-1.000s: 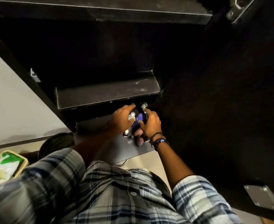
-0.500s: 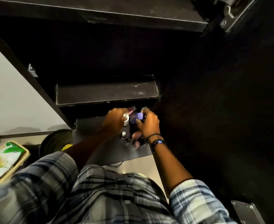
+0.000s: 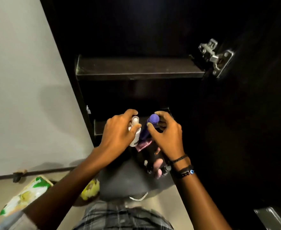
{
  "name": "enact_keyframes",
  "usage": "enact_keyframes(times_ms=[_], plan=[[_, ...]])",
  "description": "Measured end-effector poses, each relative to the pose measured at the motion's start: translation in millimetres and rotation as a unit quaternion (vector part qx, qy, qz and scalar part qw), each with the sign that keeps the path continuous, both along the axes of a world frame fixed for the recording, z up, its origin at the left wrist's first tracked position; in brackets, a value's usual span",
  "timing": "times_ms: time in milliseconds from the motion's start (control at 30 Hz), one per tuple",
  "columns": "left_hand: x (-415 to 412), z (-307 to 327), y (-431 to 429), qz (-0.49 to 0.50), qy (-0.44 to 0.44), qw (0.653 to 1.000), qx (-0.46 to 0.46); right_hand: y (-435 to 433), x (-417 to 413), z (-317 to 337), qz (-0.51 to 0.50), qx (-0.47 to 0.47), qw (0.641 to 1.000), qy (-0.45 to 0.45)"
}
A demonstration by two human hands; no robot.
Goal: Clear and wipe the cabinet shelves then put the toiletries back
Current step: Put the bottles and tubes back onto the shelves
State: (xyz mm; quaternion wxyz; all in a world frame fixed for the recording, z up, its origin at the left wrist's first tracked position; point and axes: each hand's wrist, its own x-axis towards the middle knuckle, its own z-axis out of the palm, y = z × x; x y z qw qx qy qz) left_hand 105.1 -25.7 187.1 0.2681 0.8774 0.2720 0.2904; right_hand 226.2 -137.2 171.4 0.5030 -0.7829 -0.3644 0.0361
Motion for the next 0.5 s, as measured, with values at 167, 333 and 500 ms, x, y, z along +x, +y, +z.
enact_keyframes(times_ms=[167,333,500], plan=[[-27.9,79.2,10.4,0.003,-0.100,0.995,0.011,7.9,-24.8,83.8,-0.004,0.097,0.994,-0.040],[-47.4,171.7,19.5,-0.023,-0.197,0.980,0.020,11.4,-38.8,172.2,0.019,0.216,0.976,-0.026],[-54.8,264.2,26.9,-0.056,-0.250,0.962,0.091,16.8,-43.4,261.6,0.057,0.289,0.951,-0.092]])
